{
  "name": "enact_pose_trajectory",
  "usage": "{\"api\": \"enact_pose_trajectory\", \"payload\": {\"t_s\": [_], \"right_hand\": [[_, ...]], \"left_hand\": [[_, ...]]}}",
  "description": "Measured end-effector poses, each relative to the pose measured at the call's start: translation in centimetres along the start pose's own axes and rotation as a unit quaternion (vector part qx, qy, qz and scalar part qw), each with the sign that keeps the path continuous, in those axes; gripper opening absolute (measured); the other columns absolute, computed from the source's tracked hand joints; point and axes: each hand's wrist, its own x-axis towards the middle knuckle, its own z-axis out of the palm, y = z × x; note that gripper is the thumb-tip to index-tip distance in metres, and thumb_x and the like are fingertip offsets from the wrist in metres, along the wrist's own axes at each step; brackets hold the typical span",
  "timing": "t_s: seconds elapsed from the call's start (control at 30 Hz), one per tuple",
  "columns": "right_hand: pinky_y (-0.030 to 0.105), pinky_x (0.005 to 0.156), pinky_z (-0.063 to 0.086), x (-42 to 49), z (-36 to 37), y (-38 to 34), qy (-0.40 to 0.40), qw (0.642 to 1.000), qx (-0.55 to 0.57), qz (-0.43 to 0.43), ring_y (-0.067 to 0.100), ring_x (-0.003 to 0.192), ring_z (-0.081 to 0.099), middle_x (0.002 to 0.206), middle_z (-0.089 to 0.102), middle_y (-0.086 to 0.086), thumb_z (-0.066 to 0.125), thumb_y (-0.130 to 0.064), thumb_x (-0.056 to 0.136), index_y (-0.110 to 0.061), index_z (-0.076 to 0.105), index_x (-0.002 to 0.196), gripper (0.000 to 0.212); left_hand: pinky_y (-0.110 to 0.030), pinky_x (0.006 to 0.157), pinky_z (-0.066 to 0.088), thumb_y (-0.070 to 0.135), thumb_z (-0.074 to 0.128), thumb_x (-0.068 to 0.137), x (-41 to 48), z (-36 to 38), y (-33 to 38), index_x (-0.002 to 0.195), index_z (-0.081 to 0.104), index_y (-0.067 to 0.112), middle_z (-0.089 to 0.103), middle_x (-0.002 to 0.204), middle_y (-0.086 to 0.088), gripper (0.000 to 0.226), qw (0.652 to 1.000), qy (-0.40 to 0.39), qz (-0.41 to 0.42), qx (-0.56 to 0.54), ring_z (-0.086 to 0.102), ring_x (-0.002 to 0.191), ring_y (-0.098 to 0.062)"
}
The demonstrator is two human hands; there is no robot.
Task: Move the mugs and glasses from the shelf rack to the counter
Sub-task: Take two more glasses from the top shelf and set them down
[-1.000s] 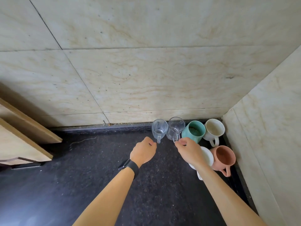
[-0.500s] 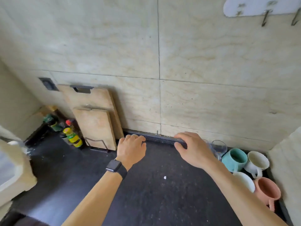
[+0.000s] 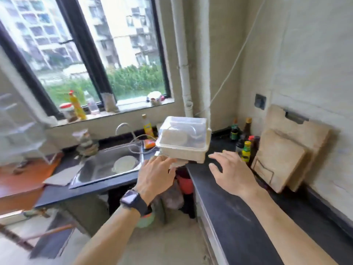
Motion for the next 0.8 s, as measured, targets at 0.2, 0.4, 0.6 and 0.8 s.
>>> {"api": "enact_pose_trajectory", "payload": {"t_s": [0.2,0.4,0.6,0.8], "right_hand": [[0.034,0.115,0.034,2.5,5.4,-18.6,-0.042,0.983,0.048,-0.172,0.016,0.137,0.043,0.137,0.063,-0.008,0.051,-0.038,0.098,-0.028,0.063,0.133,0.038],[0.034,0.118,0.03,2.4,10.2,-36.2,-0.06,0.954,0.075,-0.285,0.014,0.144,0.035,0.141,0.059,-0.011,0.05,-0.042,0.099,-0.031,0.057,0.139,0.042],[0.032,0.111,0.036,2.2,15.8,-52.7,-0.058,0.94,0.092,-0.324,0.015,0.139,0.04,0.137,0.062,-0.011,0.05,-0.041,0.1,-0.031,0.059,0.137,0.04],[0.033,0.114,0.032,2.2,20.2,-65.3,-0.073,0.928,0.107,-0.35,0.015,0.143,0.037,0.14,0.06,-0.007,0.048,-0.04,0.101,-0.03,0.056,0.14,0.041]], "left_hand": [[-0.04,0.102,0.043,0.041,0.047,0.098,-11.3,-8.1,-15.7,0.131,0.06,0.039,0.063,0.133,0.008,0.035,0.984,0.067,-0.162,0.033,0.056,0.123,-0.02],[-0.04,0.101,0.045,0.043,0.047,0.096,-21.7,-13.5,-29.5,0.131,0.059,0.04,0.063,0.132,0.009,0.037,0.956,0.09,-0.272,0.06,0.056,0.121,-0.019],[-0.039,0.098,0.049,0.041,0.052,0.098,-28.9,-18.1,-42.3,0.135,0.056,0.037,0.064,0.129,0.005,0.037,0.944,0.115,-0.307,0.044,0.057,0.118,-0.019],[-0.043,0.103,0.046,0.04,0.05,0.099,-32.9,-21.7,-53.3,0.141,0.051,0.035,0.064,0.13,-0.001,0.042,0.932,0.119,-0.339,0.054,0.057,0.119,-0.023]]}}
